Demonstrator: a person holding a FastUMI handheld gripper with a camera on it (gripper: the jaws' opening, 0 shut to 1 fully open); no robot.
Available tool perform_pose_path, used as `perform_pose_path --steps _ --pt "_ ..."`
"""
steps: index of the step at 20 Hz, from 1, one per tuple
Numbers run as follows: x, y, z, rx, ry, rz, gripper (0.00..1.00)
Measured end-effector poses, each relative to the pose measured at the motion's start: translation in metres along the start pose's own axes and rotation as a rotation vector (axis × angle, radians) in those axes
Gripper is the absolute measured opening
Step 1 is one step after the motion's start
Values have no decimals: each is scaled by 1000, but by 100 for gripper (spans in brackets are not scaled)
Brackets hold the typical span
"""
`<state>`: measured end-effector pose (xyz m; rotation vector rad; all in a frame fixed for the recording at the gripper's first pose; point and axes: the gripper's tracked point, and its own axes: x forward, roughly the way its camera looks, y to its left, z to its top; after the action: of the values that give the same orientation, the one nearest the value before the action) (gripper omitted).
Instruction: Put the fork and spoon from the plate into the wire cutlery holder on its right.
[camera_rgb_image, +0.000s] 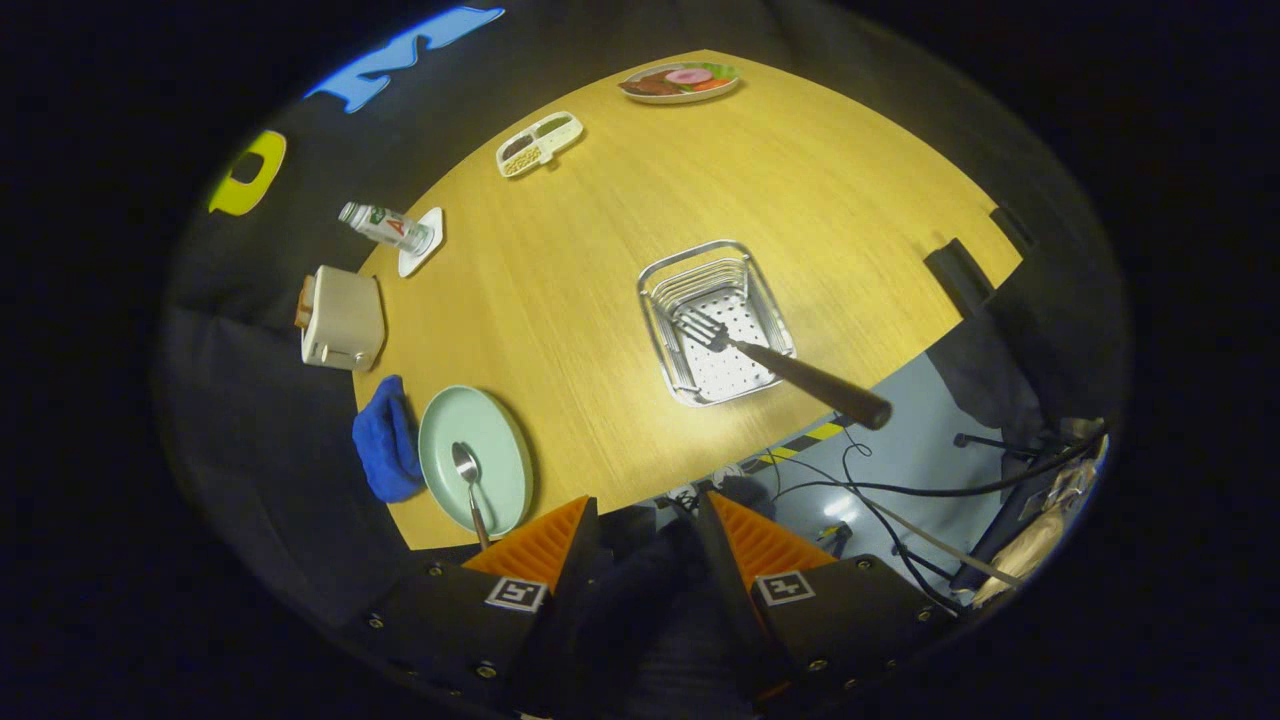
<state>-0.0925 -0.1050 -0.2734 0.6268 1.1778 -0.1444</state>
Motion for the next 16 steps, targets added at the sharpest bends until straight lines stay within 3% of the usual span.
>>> perform_pose_path --steps 16 --pt "88 158 -75 -327 282 114 61"
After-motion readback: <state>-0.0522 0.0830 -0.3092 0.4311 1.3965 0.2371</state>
